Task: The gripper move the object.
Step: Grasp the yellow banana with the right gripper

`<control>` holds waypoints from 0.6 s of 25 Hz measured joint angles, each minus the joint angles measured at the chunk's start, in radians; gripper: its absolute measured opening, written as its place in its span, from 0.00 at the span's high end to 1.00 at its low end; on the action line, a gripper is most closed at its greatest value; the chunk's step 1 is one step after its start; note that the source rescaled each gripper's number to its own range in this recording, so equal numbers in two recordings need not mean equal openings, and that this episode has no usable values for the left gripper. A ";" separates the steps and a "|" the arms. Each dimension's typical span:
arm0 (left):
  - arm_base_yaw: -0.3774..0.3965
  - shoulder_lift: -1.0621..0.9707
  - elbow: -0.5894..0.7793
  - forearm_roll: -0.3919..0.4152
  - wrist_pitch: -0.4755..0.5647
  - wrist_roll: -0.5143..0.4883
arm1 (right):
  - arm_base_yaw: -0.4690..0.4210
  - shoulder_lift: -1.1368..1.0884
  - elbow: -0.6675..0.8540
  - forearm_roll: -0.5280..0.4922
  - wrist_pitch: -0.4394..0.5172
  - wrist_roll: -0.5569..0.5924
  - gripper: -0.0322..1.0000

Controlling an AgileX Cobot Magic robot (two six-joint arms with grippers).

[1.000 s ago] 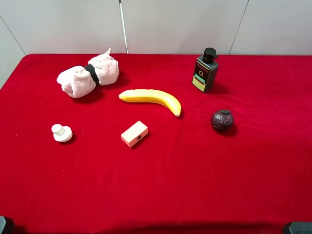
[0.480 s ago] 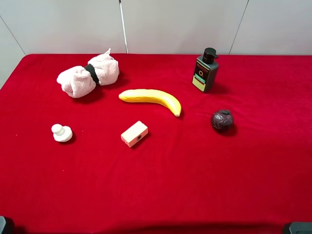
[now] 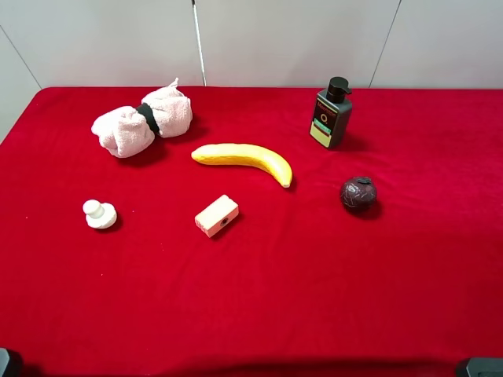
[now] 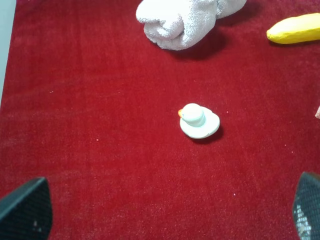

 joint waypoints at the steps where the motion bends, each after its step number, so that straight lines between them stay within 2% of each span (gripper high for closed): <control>1: 0.000 0.000 0.000 0.000 0.000 0.000 | 0.000 0.000 0.000 0.000 0.000 0.001 0.00; 15: 0.000 0.000 0.000 0.000 0.000 0.000 | 0.000 0.000 0.000 0.000 -0.001 0.002 0.00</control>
